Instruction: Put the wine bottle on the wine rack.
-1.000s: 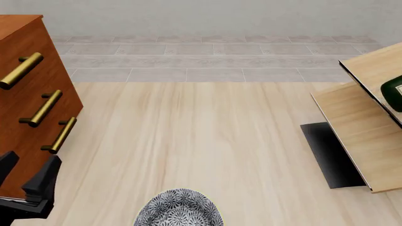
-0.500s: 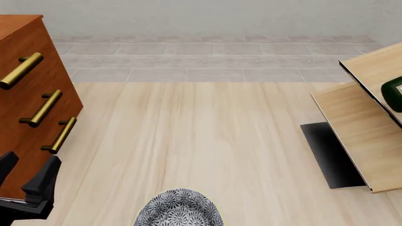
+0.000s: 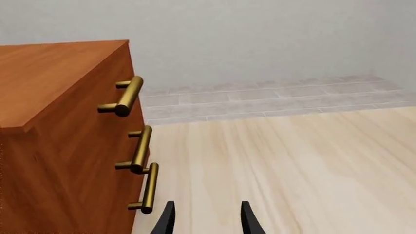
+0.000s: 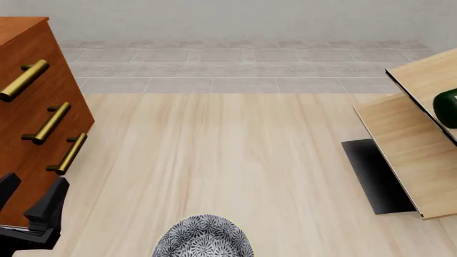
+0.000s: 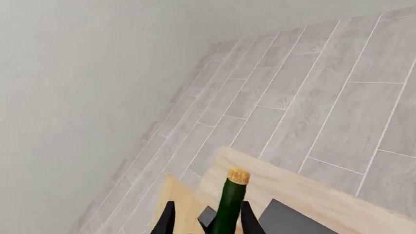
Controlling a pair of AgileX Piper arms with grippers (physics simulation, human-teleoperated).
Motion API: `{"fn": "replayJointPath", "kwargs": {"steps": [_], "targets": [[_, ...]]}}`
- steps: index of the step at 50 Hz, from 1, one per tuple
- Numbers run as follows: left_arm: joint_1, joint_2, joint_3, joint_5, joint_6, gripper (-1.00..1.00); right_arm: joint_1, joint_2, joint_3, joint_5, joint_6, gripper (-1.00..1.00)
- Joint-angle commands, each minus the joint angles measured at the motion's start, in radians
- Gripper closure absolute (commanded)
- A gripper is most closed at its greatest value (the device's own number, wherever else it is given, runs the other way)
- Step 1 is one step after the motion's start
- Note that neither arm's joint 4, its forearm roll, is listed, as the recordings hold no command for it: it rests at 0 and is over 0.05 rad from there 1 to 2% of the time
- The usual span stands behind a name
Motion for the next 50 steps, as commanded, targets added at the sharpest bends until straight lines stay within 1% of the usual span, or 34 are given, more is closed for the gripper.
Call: {"fn": "replayJointPath", "kwargs": {"steps": [1, 6, 20, 32, 33, 43, 44, 50], "targets": [[0.0, 0.007, 0.0, -0.01, 0.0, -1.0, 0.005, -0.004, 0.002, 0.012, 0.01, -1.0], [-0.001, 0.008, 0.0, -0.012, -0.003, -1.0, -0.002, -0.006, -0.006, 0.017, 0.005, -1.0], [0.0, 0.012, 0.0, -0.018, -0.001, -1.0, -0.013, -0.022, -0.017, 0.023, 0.016, -1.0], [0.0, 0.039, 0.0, -0.047, -0.002, -1.0, -0.031, -0.042, -0.033, 0.042, 0.018, -1.0], [0.0, 0.037, 0.0, -0.046, -0.003, -1.0, -0.035, -0.044, -0.038, 0.047, 0.012, -1.0], [-0.001, 0.014, 0.0, -0.023, -0.006, -1.0, -0.034, -0.071, -0.051, 0.072, 0.011, -1.0], [-0.001, 0.014, 0.0, -0.023, -0.005, -1.0, -0.043, -0.073, -0.054, 0.073, 0.004, -1.0], [-0.002, 0.006, 0.0, -0.016, -0.005, -1.0, -0.039, -0.09, -0.053, 0.082, 0.006, -1.0]]}}
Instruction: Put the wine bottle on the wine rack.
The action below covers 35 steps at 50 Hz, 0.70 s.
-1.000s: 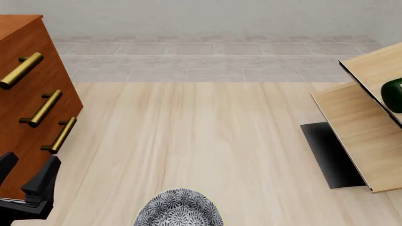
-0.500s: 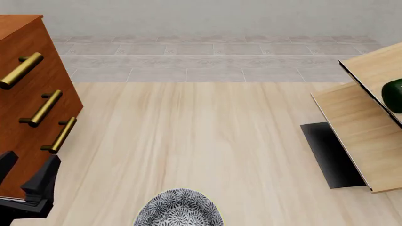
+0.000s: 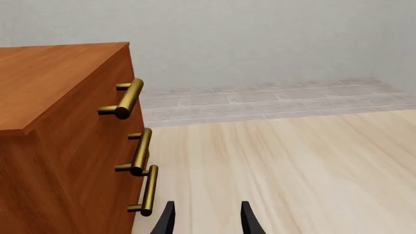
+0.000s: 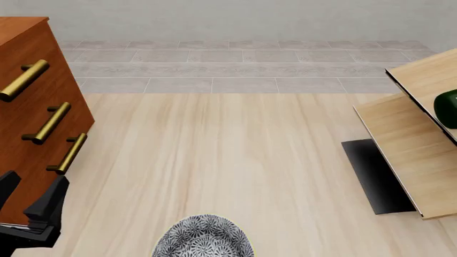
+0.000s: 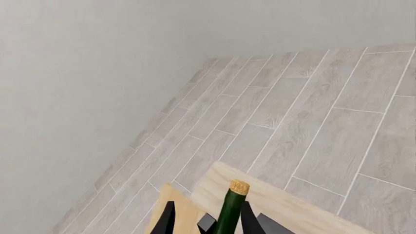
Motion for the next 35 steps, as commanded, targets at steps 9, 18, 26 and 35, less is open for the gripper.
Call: {"fn": "replayJointPath", "kwargs": {"steps": [9, 18, 26, 35], "targets": [[0.0, -0.029, 0.0, 0.027, -0.003, -1.0, -0.012, -0.061, -0.005, 0.033, -0.005, -1.0], [-0.001, -0.031, 0.0, 0.027, -0.004, -1.0, -0.01, -0.084, 0.001, 0.044, -0.007, -1.0], [-0.001, -0.025, 0.0, 0.021, -0.003, -1.0, 0.003, -0.12, 0.01, 0.058, -0.013, -1.0], [-0.001, -0.014, 0.0, 0.008, -0.004, -1.0, 0.037, -0.179, 0.038, 0.068, -0.03, -1.0]]}}
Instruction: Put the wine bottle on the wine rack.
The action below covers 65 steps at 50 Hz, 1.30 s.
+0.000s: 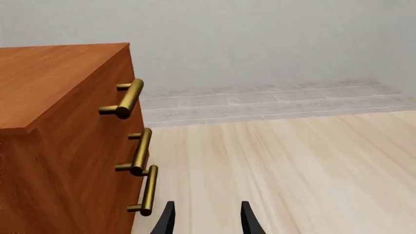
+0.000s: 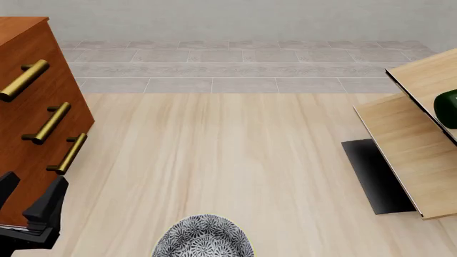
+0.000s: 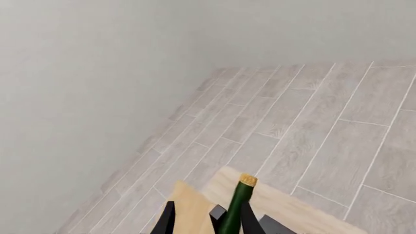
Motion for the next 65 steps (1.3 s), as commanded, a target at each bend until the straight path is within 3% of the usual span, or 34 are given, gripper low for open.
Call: {"fn": "replayJointPath", "kwargs": {"steps": [1, 28, 43, 44, 46, 48, 53, 65], "targets": [[0.0, 0.009, 0.0, -0.011, 0.0, -1.0, 0.029, -0.06, 0.025, 0.015, -0.016, -1.0], [-0.001, -0.001, -0.001, -0.013, 0.004, -1.0, 0.124, -0.195, 0.02, 0.097, -0.102, -1.0], [0.008, 0.008, 0.0, -0.027, 0.008, -1.0, 0.211, -0.281, 0.041, 0.14, -0.181, -1.0], [0.007, 0.01, 0.0, -0.028, 0.011, -1.0, 0.223, -0.287, 0.04, 0.148, -0.205, -1.0], [0.007, 0.011, 0.0, -0.03, 0.01, -1.0, 0.232, -0.304, 0.049, 0.147, -0.197, -1.0], [0.008, 0.013, 0.0, -0.034, 0.013, -1.0, 0.266, -0.322, 0.054, 0.16, -0.252, -1.0], [0.007, 0.018, 0.0, -0.042, 0.013, -1.0, 0.303, -0.344, 0.084, 0.16, -0.278, -1.0], [0.01, -0.008, -0.002, -0.015, 0.025, -1.0, 0.364, -0.403, 0.152, 0.148, -0.294, -1.0]]}}
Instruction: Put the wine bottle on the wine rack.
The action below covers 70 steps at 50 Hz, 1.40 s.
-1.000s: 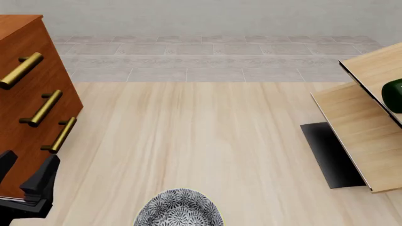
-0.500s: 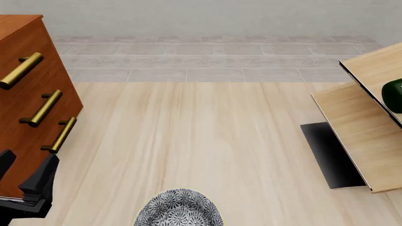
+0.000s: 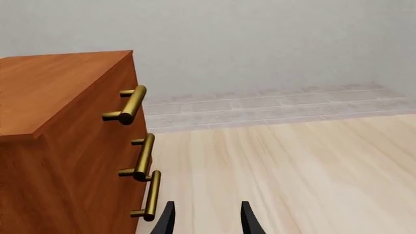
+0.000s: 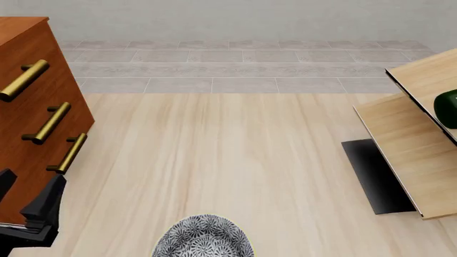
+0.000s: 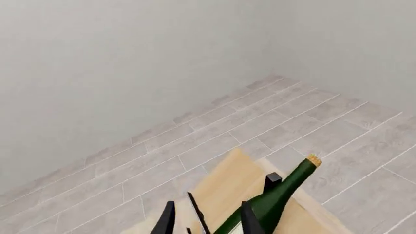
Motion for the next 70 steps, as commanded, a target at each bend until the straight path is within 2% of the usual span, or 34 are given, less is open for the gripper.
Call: {"fn": "replayJointPath", "kwargs": {"steps": [1, 27, 39, 50, 52, 63, 70], "targets": [[0.003, -0.019, -0.003, 0.019, 0.009, -1.0, 0.067, -0.058, 0.053, 0.003, -0.046, -1.0], [0.005, -0.056, -0.05, 0.09, 0.02, -1.0, 0.178, -0.204, 0.198, 0.04, -0.091, -1.0], [0.008, -0.092, -0.095, 0.156, 0.029, -1.0, 0.205, -0.254, 0.211, 0.075, -0.091, -1.0], [0.019, -0.103, -0.147, 0.197, 0.044, -1.0, 0.244, -0.304, 0.217, 0.117, -0.12, -1.0], [0.019, -0.104, -0.157, 0.205, 0.047, -1.0, 0.248, -0.318, 0.223, 0.124, -0.107, -1.0], [0.02, -0.117, -0.186, 0.241, 0.061, -1.0, 0.272, -0.381, 0.242, 0.157, -0.135, -1.0], [0.022, -0.13, -0.21, 0.269, 0.064, -1.0, 0.283, -0.414, 0.243, 0.189, -0.135, -1.0]]}}
